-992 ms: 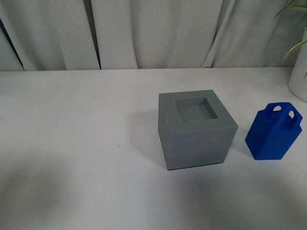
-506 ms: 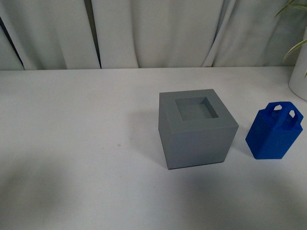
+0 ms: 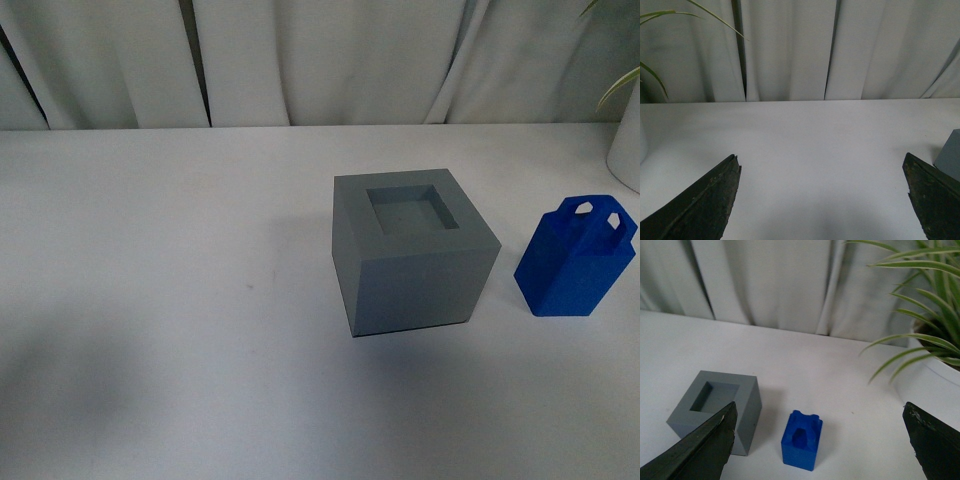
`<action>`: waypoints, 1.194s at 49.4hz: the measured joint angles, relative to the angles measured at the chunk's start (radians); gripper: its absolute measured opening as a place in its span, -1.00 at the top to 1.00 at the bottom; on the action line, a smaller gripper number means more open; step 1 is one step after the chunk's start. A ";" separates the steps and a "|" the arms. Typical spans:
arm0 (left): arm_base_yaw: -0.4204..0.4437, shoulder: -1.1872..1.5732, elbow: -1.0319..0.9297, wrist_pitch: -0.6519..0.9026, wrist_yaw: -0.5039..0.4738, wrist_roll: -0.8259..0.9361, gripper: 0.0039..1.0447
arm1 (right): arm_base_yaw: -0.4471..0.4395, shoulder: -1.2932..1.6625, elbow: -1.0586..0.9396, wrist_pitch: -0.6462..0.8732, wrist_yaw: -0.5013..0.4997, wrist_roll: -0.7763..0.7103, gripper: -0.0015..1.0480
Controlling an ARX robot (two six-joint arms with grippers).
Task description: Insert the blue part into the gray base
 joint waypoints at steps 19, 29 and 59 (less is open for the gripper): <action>0.000 0.000 0.000 0.000 0.000 0.000 -0.89 | 0.005 0.393 0.383 -0.254 -0.275 -0.323 -0.86; 0.000 0.000 0.000 0.000 0.000 0.000 -0.89 | 0.012 0.596 0.641 -0.669 -0.289 -0.702 -0.86; 0.000 0.000 0.000 0.000 0.000 0.000 -0.89 | 0.051 1.080 1.126 -1.284 -0.008 -1.308 -0.86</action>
